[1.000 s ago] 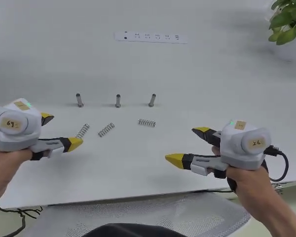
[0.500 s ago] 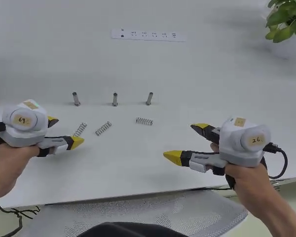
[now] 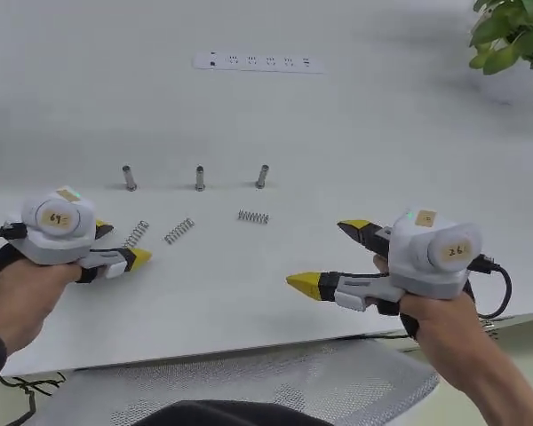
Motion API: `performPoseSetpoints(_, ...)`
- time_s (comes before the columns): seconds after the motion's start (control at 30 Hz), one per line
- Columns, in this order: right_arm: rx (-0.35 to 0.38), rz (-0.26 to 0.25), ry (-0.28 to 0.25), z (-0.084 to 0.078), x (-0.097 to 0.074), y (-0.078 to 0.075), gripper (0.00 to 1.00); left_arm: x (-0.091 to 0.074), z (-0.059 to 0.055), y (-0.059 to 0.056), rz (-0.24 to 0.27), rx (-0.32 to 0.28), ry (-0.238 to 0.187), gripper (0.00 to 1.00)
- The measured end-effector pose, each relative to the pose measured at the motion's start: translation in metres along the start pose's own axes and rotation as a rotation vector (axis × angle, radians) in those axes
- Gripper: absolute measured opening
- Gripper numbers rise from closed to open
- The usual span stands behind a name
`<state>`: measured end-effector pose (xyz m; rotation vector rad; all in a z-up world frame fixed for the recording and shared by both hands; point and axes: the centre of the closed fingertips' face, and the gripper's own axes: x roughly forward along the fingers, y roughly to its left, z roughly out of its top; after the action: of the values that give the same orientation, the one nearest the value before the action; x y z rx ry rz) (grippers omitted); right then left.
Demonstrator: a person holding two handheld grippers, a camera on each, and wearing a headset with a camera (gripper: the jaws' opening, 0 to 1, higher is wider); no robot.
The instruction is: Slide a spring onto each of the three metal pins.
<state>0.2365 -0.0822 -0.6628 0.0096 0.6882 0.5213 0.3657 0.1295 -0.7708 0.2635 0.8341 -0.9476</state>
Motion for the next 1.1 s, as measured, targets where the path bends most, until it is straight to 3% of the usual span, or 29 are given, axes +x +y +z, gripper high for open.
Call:
performPoseSetpoints(0.57,0.005,-0.007,0.006,-0.002,-0.001,-0.002,0.76,0.007,-0.003,0.003,0.030,0.042,0.005,0.21)
performPoseSetpoints(0.8,0.008,-0.008,0.006,-0.003,-0.002,-0.003,0.75,0.006,-0.007,0.007,0.057,0.084,0.016,0.03)
performPoseSetpoints(1.1,0.005,-0.005,0.008,-0.003,-0.001,-0.002,0.74,0.005,-0.010,0.003,0.044,0.070,0.036,0.03)
